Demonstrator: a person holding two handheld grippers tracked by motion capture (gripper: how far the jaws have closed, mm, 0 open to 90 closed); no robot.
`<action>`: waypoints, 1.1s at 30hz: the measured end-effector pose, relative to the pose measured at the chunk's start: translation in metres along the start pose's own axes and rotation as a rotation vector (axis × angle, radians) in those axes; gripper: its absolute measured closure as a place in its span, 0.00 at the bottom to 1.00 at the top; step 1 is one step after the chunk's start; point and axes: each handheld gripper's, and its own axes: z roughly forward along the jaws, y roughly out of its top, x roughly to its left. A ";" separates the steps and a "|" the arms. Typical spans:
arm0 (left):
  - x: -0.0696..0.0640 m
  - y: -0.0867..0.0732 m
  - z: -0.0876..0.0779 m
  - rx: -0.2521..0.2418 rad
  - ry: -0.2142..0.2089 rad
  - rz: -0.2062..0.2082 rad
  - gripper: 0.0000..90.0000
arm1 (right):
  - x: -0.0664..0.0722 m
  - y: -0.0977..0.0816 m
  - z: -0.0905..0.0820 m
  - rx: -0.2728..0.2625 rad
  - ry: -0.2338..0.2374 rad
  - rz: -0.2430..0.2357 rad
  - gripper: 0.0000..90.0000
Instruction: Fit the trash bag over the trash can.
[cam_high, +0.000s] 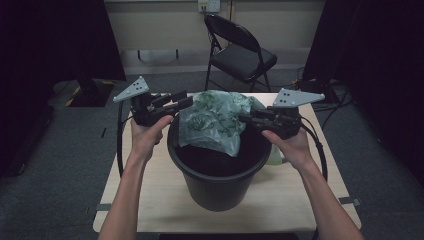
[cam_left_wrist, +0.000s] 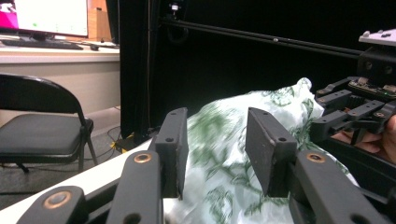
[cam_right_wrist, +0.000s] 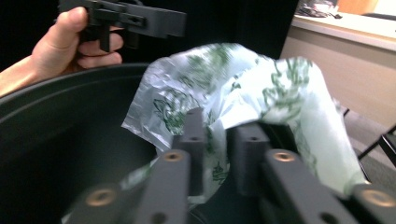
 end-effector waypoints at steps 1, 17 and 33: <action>0.001 -0.002 0.000 0.002 0.003 -0.002 0.66 | -0.003 -0.004 -0.003 -0.003 -0.010 0.016 0.78; -0.002 -0.009 0.010 0.044 -0.019 0.012 0.78 | -0.020 -0.032 -0.051 -0.104 -0.126 0.089 0.67; -0.002 -0.009 0.006 0.038 -0.017 0.010 0.71 | -0.039 -0.016 -0.009 -0.021 -0.082 0.125 0.61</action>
